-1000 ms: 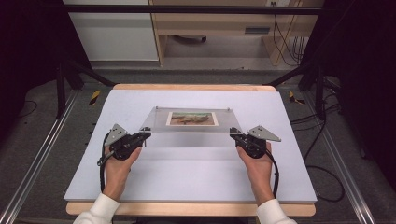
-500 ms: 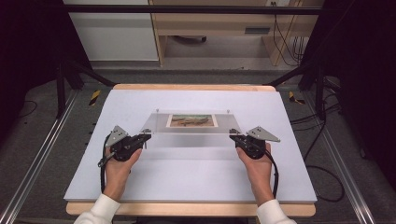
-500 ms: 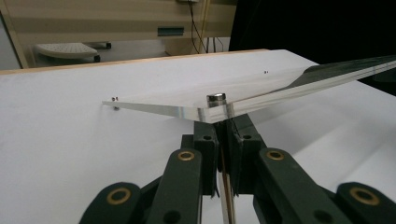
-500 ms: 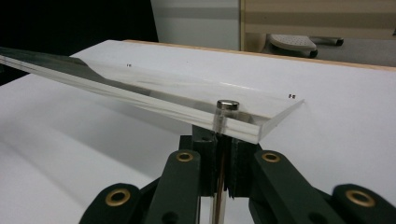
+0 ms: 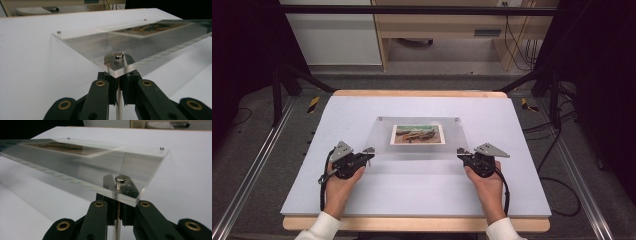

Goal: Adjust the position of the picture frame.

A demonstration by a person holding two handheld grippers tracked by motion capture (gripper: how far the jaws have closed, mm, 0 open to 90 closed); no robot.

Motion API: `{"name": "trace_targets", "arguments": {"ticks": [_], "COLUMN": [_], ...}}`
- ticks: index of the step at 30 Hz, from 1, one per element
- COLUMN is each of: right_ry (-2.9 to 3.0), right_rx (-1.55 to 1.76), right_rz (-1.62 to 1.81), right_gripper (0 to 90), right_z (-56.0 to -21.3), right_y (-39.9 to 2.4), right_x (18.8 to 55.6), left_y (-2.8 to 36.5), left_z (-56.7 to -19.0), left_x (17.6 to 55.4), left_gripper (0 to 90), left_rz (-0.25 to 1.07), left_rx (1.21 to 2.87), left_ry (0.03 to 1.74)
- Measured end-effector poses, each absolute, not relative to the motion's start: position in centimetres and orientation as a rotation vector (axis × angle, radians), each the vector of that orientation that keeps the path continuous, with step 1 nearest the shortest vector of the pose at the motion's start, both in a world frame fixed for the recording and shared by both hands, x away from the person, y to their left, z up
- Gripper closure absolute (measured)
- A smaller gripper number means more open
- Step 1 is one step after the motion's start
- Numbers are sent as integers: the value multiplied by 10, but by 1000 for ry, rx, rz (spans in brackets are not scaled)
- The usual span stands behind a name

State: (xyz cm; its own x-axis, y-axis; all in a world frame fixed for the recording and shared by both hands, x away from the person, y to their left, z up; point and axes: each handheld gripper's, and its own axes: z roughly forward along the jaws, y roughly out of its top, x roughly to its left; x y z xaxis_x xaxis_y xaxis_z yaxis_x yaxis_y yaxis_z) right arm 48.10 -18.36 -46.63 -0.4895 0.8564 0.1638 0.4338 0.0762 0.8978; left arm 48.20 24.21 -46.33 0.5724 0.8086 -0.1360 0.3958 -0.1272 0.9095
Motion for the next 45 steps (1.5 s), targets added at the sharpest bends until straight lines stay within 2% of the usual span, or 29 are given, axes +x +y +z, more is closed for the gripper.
{"name": "trace_targets", "arguments": {"ticks": [12, 38, 43, 45], "right_ry": [2028, 2066, 2080, 2082], "right_rx": [1328, 1337, 1338, 1337], "right_rz": [1323, 1314, 1305, 1317], "right_gripper": [842, 838, 816, 769], "right_z": [-481, -485, -485, -484], "right_y": [-183, -185, -186, -188], "right_x": [478, 478, 476, 475], "left_y": [240, 239, 239, 240], "left_z": [-478, -479, -479, -479], "left_x": [479, 478, 478, 478], "left_gripper": [828, 801, 794, 772], "left_rz": [444, 444, 439, 437], "left_rx": [1835, 1833, 1833, 1830], "left_ry": [1045, 1036, 1034, 1038]}}
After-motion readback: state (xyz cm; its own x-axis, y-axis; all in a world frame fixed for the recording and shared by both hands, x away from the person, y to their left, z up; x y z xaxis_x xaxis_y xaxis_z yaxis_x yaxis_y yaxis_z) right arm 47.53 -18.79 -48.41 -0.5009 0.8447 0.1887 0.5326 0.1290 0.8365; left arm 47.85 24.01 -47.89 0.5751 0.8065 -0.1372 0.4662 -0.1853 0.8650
